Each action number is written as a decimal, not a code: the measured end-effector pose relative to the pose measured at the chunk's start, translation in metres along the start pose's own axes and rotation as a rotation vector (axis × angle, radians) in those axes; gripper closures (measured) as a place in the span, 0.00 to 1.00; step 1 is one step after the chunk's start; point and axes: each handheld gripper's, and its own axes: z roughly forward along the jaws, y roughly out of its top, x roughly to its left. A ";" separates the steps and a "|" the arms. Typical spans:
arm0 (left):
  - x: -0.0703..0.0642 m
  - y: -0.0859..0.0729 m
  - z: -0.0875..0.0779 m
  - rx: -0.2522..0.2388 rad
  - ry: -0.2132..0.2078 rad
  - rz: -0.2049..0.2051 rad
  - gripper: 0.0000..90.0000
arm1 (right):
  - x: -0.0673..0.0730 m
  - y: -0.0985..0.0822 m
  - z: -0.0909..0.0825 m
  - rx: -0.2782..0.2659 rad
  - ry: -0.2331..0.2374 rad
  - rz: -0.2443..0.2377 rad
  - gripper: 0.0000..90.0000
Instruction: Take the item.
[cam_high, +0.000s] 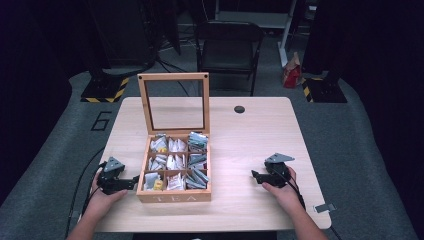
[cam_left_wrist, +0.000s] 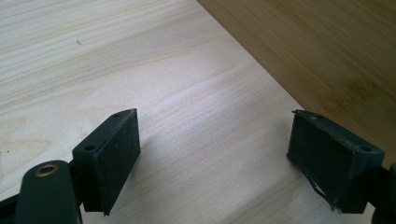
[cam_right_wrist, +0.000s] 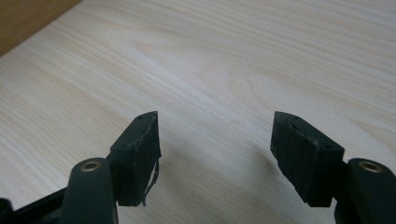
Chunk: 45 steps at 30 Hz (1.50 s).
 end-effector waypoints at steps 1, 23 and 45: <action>0.000 0.000 0.000 0.004 -0.003 -0.005 0.18 | 0.001 0.001 -0.002 -0.005 0.005 0.013 0.37; 0.000 0.000 0.000 -0.002 0.003 -0.004 0.18 | 0.014 0.020 -0.016 -0.010 0.003 -0.005 0.36; -0.001 0.000 0.000 0.004 0.004 -0.001 0.18 | 0.027 0.045 -0.037 -0.045 0.032 -0.075 0.41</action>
